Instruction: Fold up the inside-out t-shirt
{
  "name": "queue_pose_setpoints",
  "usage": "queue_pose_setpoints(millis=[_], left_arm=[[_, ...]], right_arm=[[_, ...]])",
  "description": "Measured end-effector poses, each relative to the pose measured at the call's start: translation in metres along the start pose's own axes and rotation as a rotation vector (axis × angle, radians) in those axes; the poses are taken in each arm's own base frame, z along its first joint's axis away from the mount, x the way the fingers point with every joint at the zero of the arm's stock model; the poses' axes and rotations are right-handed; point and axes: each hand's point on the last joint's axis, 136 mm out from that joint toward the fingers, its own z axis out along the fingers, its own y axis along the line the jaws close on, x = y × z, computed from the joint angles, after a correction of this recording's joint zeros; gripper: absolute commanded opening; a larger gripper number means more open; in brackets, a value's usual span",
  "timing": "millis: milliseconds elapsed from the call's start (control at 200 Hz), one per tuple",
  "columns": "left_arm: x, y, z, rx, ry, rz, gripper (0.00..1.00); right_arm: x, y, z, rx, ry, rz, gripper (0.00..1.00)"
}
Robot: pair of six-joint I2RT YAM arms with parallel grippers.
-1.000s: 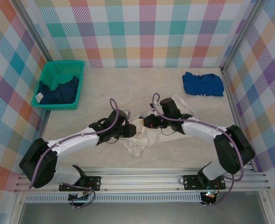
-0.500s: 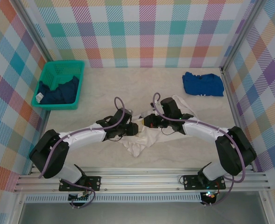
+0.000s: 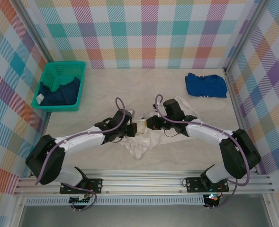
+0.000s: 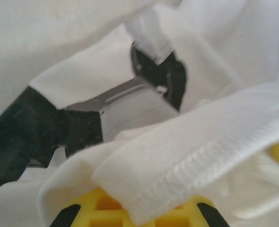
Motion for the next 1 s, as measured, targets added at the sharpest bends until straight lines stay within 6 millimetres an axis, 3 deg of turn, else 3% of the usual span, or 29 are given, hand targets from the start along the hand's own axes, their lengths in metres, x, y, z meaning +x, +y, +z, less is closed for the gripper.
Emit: queue_pose_setpoints(millis=[165,405,535,720,1000], left_arm=[[-0.018,-0.019,-0.029,0.098,-0.085,0.029,0.00],[-0.008,-0.018,-0.054,0.192,-0.101,0.034,0.00],[0.004,-0.026,-0.070,0.285,-0.097,0.055,0.00],[0.039,-0.033,-0.091,0.446,-0.095,0.069,0.01],[0.066,-0.020,-0.087,0.431,-0.031,0.024,0.16]], right_arm=[[-0.004,0.006,-0.008,-0.004,-0.028,-0.031,0.00],[-0.007,0.006,-0.019,0.034,-0.056,-0.082,0.00],[-0.001,0.001,-0.026,0.080,-0.039,-0.097,0.00],[0.002,-0.008,-0.033,0.163,-0.006,-0.097,0.00],[0.012,-0.010,-0.032,0.156,0.032,-0.085,0.00]])
